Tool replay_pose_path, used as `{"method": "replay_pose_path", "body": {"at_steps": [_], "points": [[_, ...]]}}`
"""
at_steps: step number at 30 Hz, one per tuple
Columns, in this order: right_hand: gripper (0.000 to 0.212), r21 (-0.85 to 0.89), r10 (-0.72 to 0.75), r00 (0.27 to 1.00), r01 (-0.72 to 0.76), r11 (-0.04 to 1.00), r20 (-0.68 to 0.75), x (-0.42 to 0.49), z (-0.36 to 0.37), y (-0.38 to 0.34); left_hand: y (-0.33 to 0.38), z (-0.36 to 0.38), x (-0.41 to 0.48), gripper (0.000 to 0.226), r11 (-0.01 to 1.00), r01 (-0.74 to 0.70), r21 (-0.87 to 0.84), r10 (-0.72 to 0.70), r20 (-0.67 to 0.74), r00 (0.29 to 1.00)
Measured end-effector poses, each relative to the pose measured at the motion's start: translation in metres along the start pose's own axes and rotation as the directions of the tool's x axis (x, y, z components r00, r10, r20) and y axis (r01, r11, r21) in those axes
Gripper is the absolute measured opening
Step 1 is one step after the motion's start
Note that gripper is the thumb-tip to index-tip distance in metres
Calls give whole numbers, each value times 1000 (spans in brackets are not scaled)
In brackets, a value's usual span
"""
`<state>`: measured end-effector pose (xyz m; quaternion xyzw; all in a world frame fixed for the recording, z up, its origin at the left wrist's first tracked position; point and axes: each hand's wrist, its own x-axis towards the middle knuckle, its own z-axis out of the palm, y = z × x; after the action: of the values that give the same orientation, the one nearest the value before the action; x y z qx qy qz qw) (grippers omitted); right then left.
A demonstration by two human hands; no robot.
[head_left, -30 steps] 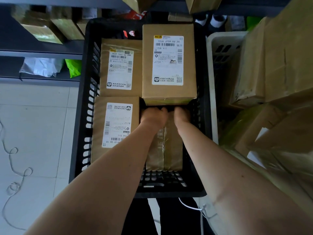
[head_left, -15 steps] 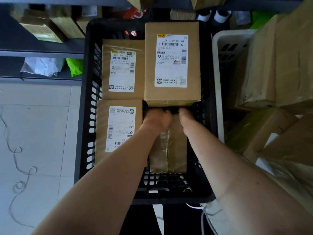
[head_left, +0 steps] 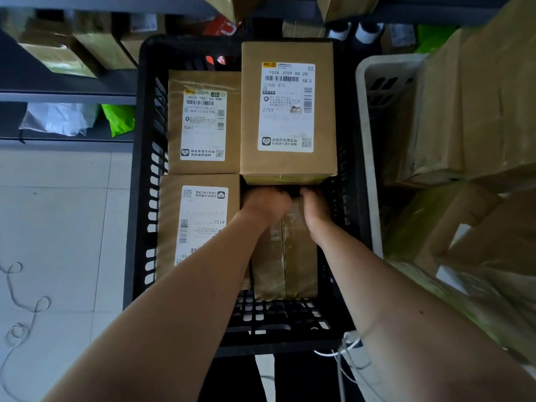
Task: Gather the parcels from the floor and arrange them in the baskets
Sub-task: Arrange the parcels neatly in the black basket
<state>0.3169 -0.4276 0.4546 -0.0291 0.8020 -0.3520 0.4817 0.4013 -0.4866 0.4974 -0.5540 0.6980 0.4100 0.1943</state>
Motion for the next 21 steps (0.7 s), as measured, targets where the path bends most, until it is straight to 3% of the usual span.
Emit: {"method": "replay_pose_path", "body": {"at_steps": [5,11,21], "points": [[35,-53,89,995,-87,995,39,6,3,-5,3,2,2,38,999,2,-42,-3,-34,999],[35,-115,68,997,-63,991,42,7,2,-2,-2,5,3,42,995,-72,74,72,2,997],[29,143,149,986,-159,977,81,3,-2,9,-11,12,12,38,996,-66,54,66,8,998]]}}
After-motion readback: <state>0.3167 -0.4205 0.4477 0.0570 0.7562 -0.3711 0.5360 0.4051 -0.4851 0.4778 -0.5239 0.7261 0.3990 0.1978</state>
